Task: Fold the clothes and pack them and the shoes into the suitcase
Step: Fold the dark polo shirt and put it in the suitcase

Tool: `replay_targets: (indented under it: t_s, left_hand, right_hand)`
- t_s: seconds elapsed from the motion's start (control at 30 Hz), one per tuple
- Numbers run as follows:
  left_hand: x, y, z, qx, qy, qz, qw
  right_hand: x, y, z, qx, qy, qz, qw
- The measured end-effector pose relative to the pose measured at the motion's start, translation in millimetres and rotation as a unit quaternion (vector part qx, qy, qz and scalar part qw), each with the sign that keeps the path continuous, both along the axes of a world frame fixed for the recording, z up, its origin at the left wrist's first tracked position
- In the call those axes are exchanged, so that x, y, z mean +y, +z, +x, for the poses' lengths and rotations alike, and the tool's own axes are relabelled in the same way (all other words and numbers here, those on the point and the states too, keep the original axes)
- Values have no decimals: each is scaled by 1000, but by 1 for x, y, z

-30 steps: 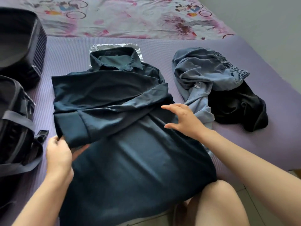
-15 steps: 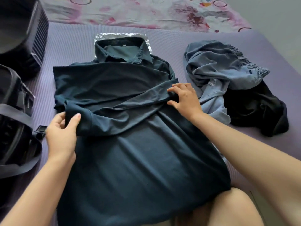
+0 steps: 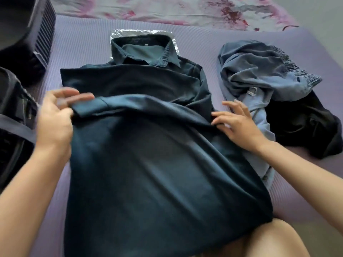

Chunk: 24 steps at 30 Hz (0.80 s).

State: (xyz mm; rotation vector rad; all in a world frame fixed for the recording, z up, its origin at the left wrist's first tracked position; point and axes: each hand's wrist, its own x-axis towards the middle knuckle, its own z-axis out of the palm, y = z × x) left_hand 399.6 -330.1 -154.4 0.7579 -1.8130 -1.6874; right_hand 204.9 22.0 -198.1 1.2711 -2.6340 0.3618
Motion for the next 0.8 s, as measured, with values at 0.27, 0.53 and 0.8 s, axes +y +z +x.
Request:
replay_targets:
  t_s: [0.27, 0.53, 0.8]
  left_hand:
    - [2, -48, 18, -180, -19, -105, 978]
    - [-9, -53, -3, -280, -38, -245, 927]
    - [-33, -48, -7, -194, -46, -258, 945]
  right_hand:
    - [-37, 33, -21, -106, -70, -52, 990]
    - [-101, 36, -77, -101, -52, 164, 980]
    - [-67, 59, -107, -77, -141, -43, 986]
